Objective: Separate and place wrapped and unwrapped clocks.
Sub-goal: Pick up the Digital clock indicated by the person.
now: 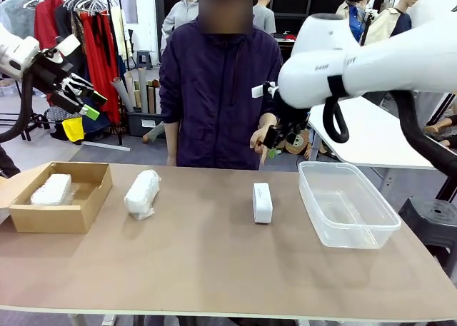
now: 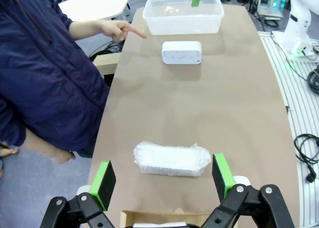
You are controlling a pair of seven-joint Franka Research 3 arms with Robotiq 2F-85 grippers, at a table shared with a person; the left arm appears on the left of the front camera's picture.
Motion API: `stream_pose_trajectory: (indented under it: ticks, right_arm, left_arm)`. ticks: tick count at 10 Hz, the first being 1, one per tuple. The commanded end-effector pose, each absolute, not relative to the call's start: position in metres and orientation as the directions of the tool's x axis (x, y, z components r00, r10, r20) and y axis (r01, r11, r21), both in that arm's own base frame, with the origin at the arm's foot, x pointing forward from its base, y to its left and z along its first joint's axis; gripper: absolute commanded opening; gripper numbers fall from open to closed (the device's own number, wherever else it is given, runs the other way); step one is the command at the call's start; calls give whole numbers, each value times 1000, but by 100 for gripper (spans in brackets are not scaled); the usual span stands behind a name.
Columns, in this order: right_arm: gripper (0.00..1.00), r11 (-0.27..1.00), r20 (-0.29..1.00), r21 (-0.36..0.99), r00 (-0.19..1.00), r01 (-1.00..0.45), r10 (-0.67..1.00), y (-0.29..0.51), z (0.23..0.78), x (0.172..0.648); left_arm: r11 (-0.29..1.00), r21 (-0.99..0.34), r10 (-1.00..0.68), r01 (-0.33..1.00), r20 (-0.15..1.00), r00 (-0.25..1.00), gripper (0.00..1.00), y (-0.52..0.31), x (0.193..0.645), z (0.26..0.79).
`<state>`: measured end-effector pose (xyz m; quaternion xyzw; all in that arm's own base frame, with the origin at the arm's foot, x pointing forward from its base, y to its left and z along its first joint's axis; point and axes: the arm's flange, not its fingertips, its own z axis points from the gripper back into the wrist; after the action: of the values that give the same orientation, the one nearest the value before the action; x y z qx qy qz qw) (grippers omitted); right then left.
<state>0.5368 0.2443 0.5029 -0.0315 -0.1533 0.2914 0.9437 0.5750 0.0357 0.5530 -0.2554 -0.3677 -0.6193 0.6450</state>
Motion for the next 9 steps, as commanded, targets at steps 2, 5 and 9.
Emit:
stream_pose_trajectory:
  ticks: [2, 5, 9]
  right_arm:
    - [100, 941, 229, -223, 924, -255, 305, 271, 473, 513]
    - [100, 976, 219, -179, 963, -120, 159, 275, 442, 507]
    - [100, 990, 218, -64, 967, -122, 133, 259, 415, 526]
  left_arm:
    - [93, 135, -610, 986, 791, -51, 100, 35, 570, 552]
    - [93, 135, -610, 986, 791, -51, 100, 35, 570, 552]
    - [93, 135, -610, 986, 791, -51, 100, 35, 570, 552]
